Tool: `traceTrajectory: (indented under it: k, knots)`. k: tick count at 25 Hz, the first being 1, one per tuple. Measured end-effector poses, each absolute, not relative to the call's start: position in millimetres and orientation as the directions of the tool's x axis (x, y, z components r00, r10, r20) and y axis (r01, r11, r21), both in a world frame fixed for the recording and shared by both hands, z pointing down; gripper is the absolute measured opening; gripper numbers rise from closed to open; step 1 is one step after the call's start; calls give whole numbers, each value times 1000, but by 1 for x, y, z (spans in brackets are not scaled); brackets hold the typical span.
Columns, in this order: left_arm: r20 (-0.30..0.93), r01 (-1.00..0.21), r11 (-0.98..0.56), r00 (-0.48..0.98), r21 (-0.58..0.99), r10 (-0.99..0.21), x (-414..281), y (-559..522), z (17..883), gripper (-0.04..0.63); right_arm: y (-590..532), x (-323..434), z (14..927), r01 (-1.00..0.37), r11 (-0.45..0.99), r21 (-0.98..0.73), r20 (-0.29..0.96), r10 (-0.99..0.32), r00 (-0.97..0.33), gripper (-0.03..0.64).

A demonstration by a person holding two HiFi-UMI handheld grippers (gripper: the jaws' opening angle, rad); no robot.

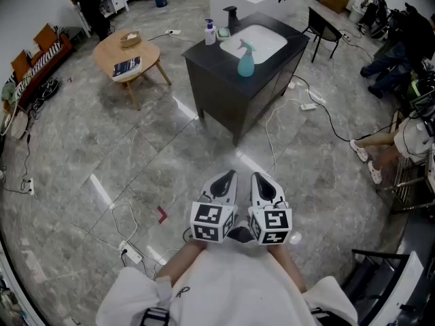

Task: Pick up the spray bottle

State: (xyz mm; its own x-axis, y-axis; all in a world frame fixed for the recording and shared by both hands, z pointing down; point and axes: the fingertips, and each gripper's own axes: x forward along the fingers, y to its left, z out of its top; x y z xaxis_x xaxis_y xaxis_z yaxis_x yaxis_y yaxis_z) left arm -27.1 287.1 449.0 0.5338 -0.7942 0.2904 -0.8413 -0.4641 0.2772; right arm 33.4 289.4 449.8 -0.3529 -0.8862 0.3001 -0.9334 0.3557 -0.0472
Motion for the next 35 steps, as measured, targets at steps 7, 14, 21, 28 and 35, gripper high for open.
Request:
traceTrajectory:
  k: [7, 14, 21, 28, 35]
  knots:
    - [288, -841, -464, 534, 279, -795, -31, 282, 450, 29, 287, 31, 452, -935, 353, -42, 305, -886, -349, 25]
    - [299, -833, -474, 547, 285, -782, -45, 281, 456, 29, 286, 16, 459, -925, 362, -119, 302, -874, -381, 26]
    - [310, -822, -491, 565, 288, -765, -63, 277, 465, 29, 284, -13, 467, -916, 381, -128, 307, -863, -402, 26]
    - [308, -822, -482, 563, 303, -767, -81, 273, 467, 29, 288, -26, 472, -918, 373, -135, 323, -859, -397, 26]
    - [311, -821, -482, 565, 307, -764, -77, 263, 472, 29, 283, -16, 480, -923, 350, -159, 327, -864, -384, 26]
